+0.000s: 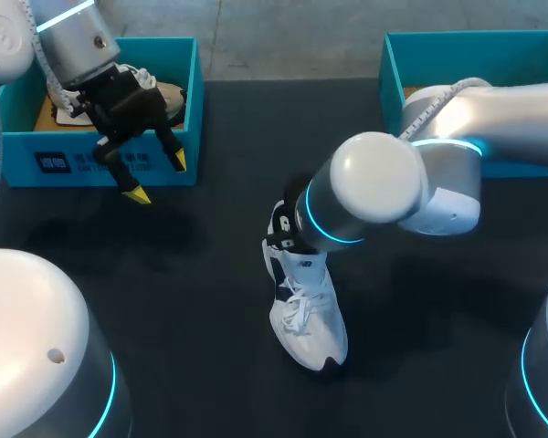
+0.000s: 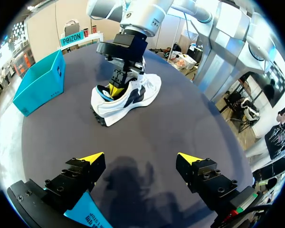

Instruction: Take the shoe out of the shoebox, open the shoe tongue, remove and reinsert the insole, then place the shoe into the shoebox

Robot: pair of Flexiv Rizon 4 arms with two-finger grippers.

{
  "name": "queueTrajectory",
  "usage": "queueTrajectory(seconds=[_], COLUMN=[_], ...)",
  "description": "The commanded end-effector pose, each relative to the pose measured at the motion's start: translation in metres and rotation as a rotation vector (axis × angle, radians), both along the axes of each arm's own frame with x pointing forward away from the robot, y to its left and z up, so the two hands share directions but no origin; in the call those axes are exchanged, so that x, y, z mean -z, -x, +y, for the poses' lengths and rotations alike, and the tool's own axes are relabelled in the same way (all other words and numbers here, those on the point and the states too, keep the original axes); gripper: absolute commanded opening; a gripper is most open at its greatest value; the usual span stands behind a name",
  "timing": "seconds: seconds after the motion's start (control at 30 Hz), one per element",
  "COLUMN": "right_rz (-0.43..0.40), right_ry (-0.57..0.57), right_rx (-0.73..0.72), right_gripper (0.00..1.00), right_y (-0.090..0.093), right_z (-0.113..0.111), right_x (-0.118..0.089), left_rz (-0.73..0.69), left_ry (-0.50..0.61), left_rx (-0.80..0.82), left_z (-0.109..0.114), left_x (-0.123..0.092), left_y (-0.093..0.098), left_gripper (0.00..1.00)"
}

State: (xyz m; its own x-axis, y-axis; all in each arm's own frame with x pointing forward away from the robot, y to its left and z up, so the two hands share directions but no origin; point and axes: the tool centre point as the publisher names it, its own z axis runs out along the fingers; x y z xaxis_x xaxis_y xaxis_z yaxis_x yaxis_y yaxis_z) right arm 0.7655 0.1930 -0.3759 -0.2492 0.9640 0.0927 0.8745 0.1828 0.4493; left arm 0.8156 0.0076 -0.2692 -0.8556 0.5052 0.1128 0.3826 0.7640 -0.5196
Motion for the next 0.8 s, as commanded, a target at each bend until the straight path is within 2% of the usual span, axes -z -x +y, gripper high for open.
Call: queueTrajectory(seconds=[0.03,0.43,0.8], right_rz=[0.036,0.083,0.147], right_ry=[-0.012,0.001,0.011], right_rx=[-0.017,-0.016,0.019], right_gripper=[0.00,0.00,0.00], right_y=[-0.007,-0.011,0.021], right_z=[0.001,0.005,0.000], right_x=[0.012,0.031,0.045], left_rz=[-0.001,-0.001,-0.001], left_ry=[-0.001,-0.001,-0.001], left_rx=[0.001,0.001,0.001], left_z=[0.000,0.000,0.000], left_x=[0.000,0.000,0.000], left_y=[0.000,0.000,0.000], left_gripper=[1.00,1.00,1.00])
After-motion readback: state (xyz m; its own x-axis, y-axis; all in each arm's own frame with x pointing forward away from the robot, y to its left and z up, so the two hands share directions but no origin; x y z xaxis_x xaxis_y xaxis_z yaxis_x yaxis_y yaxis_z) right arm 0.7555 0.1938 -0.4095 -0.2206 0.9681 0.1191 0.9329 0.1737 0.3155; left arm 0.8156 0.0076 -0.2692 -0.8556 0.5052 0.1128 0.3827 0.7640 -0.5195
